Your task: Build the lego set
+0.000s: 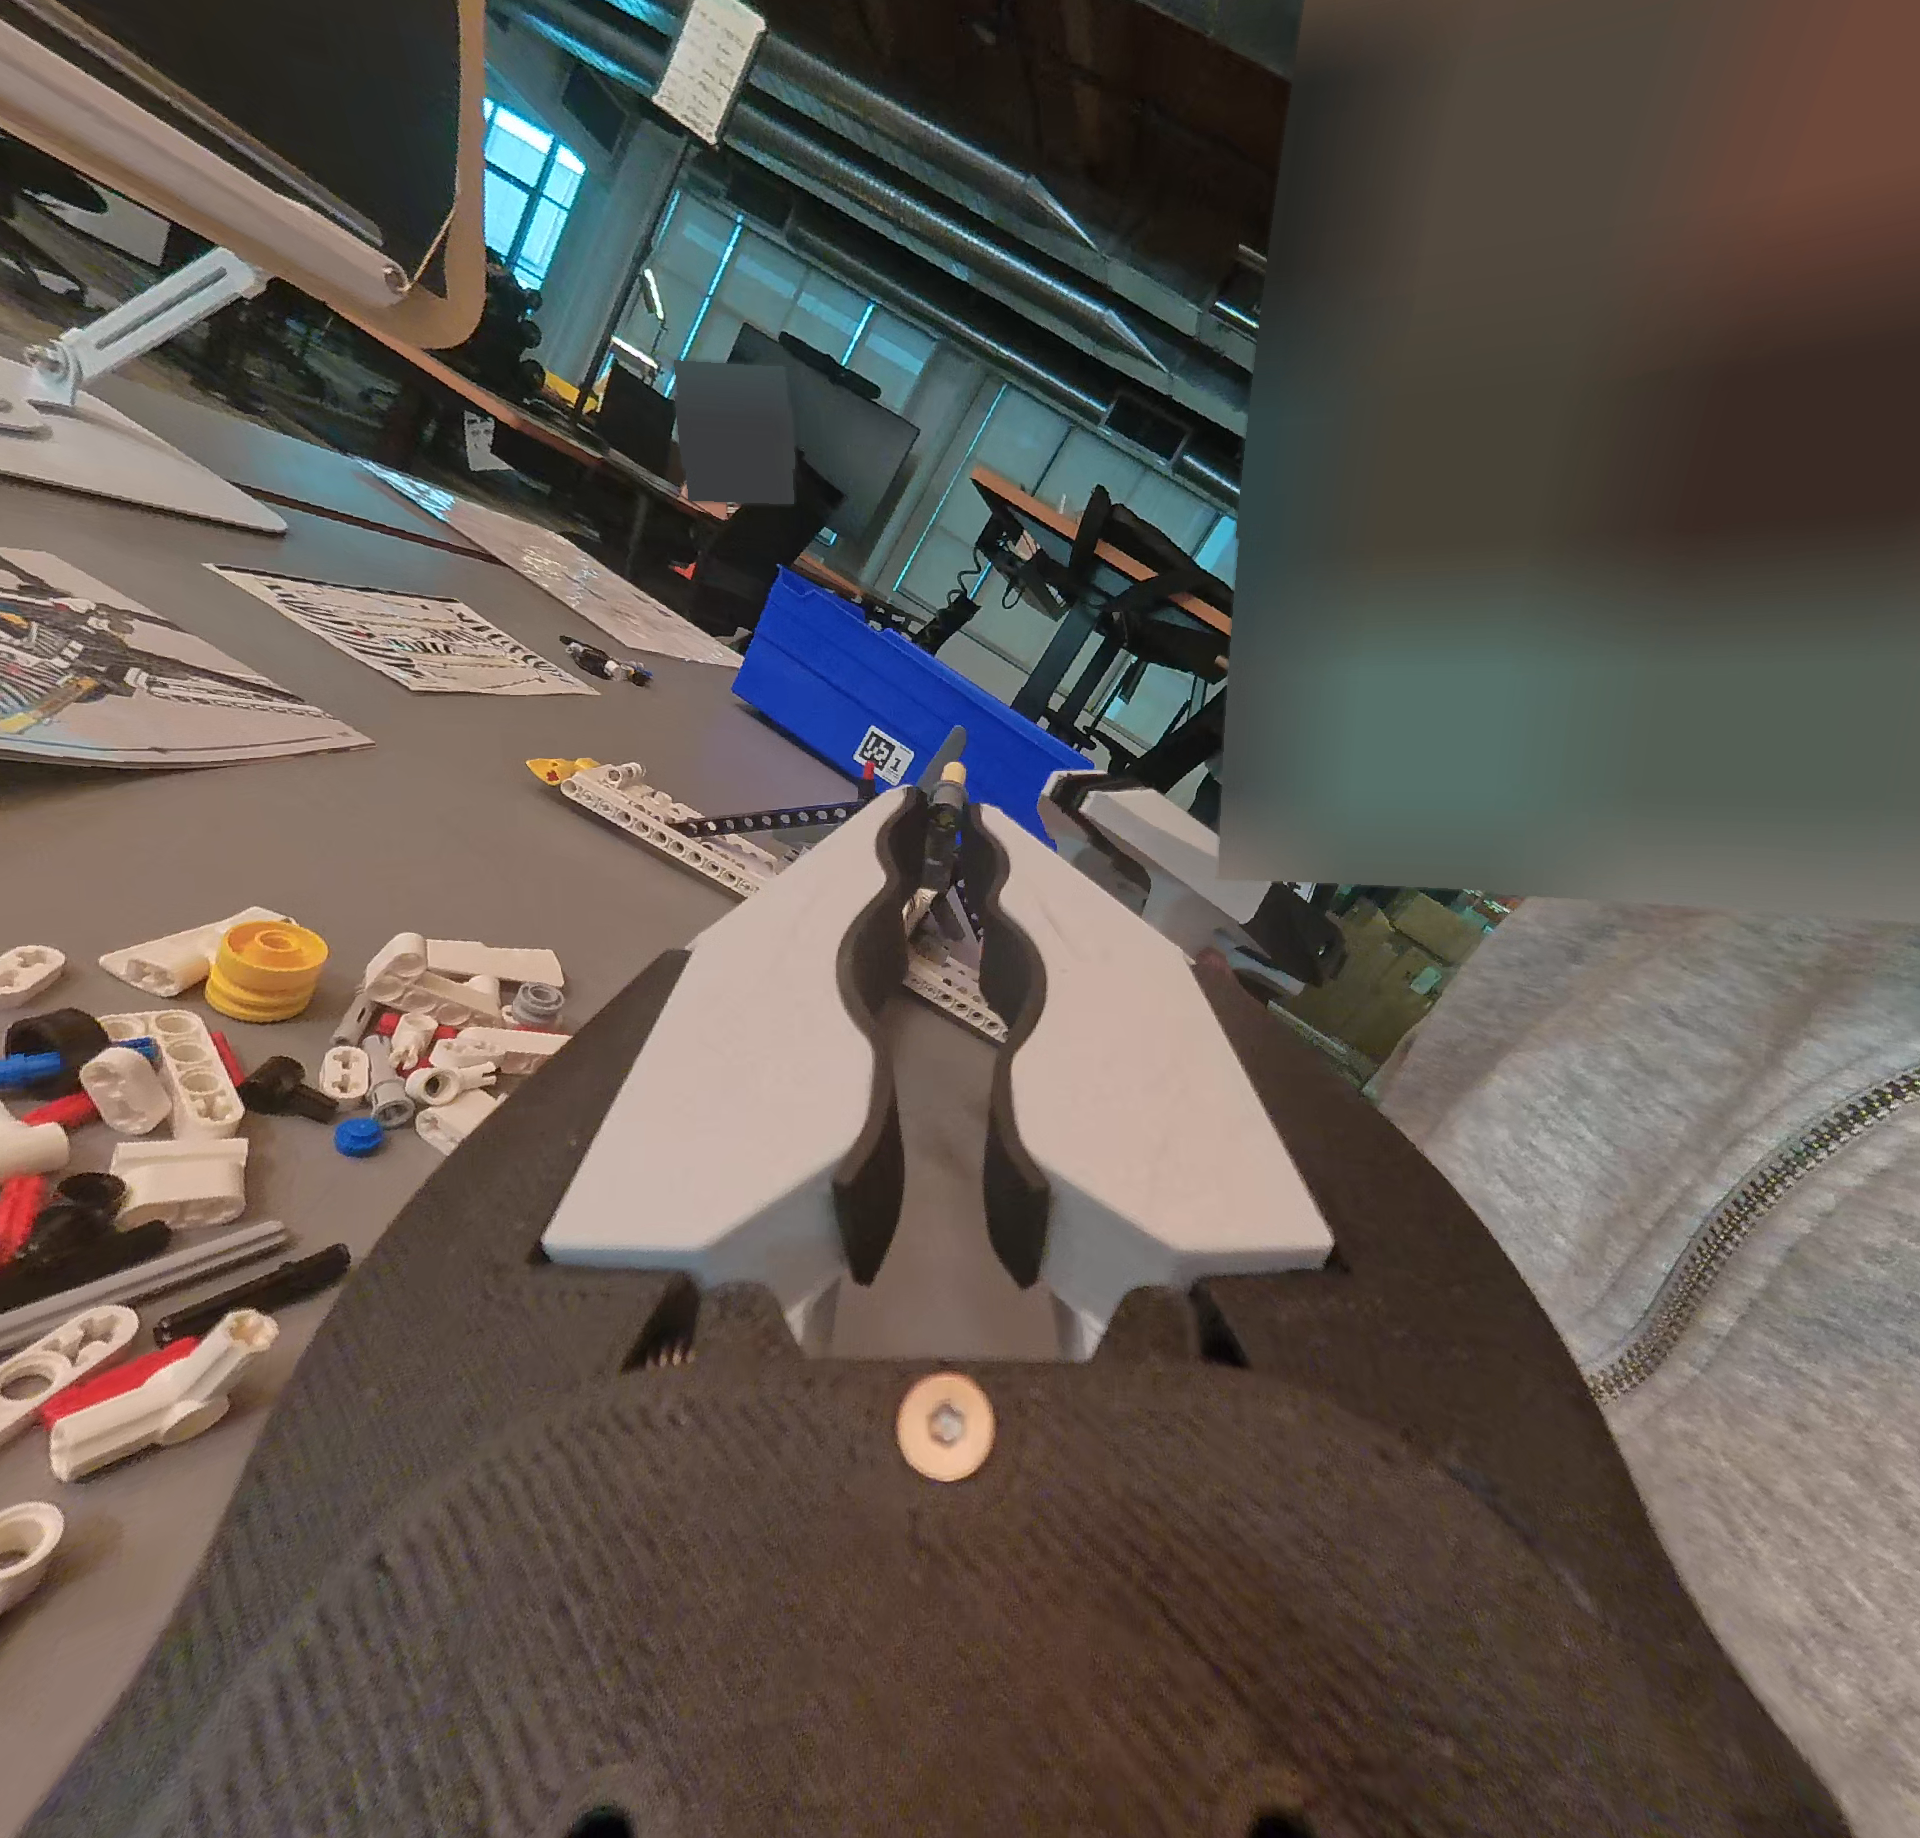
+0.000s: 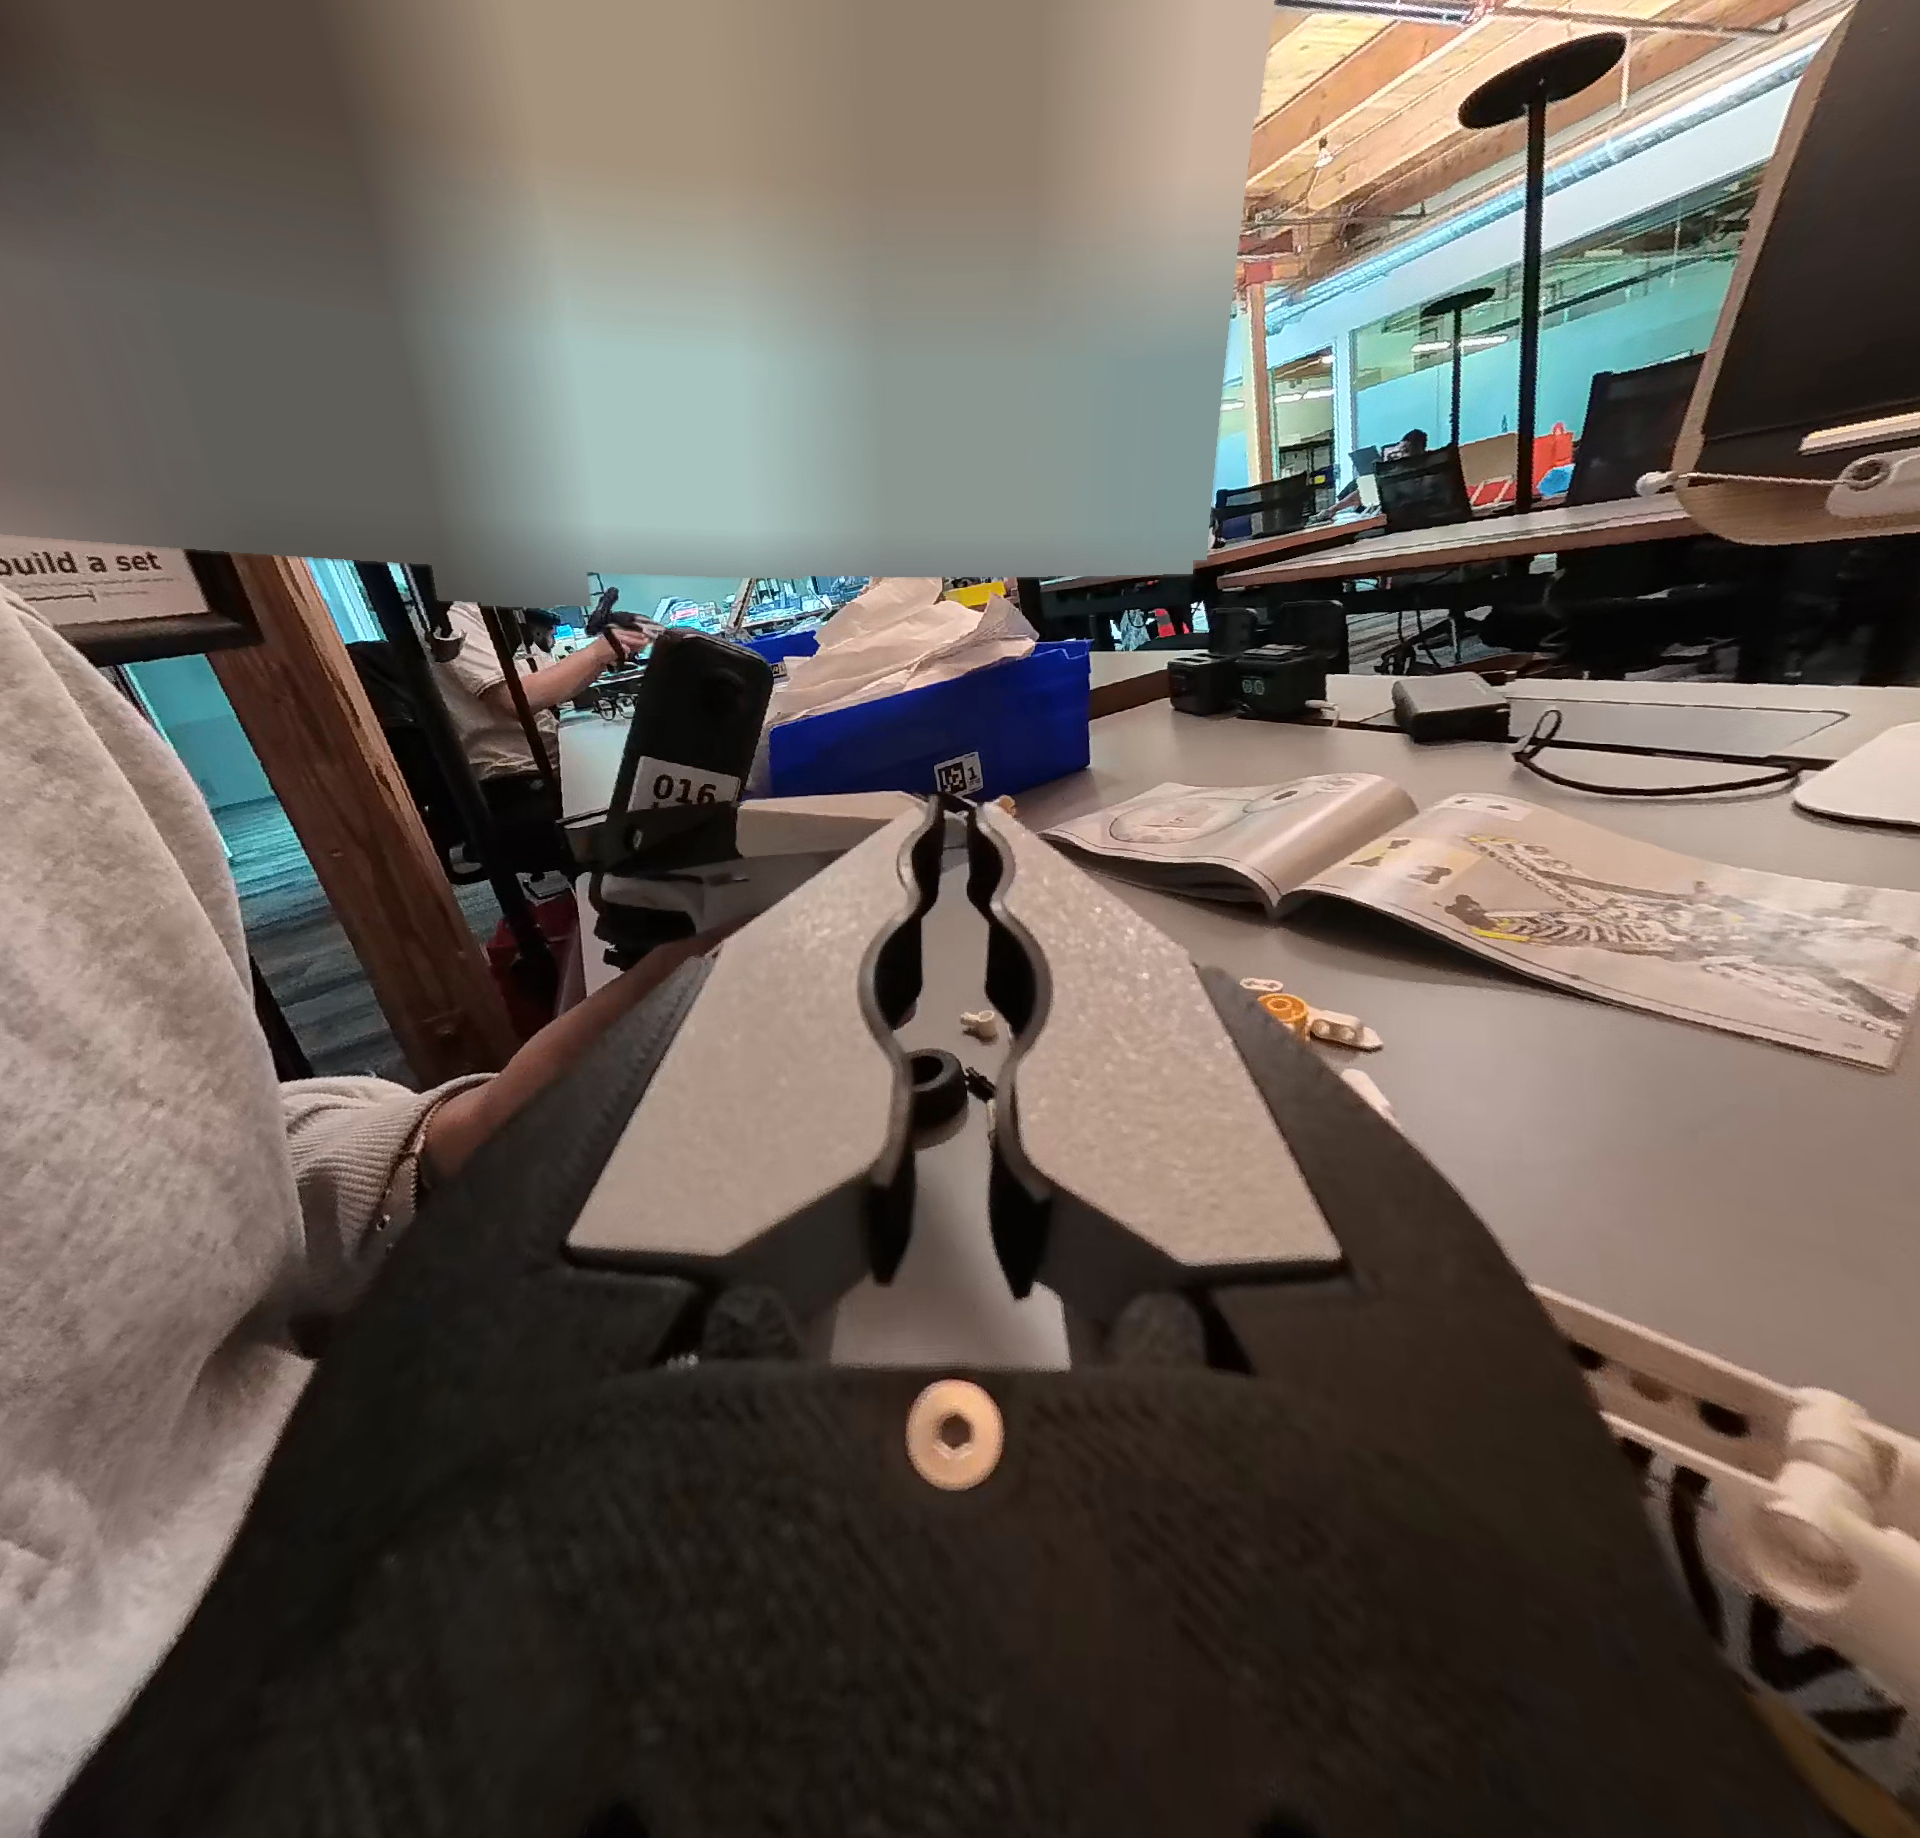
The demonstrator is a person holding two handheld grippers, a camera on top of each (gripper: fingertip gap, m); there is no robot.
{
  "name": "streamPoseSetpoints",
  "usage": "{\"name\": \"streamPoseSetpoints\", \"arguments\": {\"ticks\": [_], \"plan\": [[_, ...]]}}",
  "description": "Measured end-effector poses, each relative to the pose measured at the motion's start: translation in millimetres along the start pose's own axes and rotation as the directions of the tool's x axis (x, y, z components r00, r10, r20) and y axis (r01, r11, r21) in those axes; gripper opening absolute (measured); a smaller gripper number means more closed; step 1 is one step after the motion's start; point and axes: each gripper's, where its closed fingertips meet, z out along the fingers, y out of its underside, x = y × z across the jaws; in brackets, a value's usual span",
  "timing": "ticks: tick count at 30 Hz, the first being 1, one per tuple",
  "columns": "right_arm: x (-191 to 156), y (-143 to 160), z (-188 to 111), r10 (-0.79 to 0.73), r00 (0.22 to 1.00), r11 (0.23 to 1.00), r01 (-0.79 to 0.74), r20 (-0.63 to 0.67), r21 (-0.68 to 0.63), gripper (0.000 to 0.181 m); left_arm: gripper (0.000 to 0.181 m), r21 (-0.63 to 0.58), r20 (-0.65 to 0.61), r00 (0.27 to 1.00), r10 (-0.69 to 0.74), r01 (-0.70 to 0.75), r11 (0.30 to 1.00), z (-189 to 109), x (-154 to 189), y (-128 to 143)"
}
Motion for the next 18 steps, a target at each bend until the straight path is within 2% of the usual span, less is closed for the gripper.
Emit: {"name": "streamPoseSetpoints", "arguments": {"ticks": [18], "plan": [[-1.2,0.3,1.0,-0.006,1.000,1.000,0.006,0.003,0.001,0.003,0.003,-0.001,-0.015,0.999,-0.040,0.040,0.999,0.6,-1.0,0.3]]}}
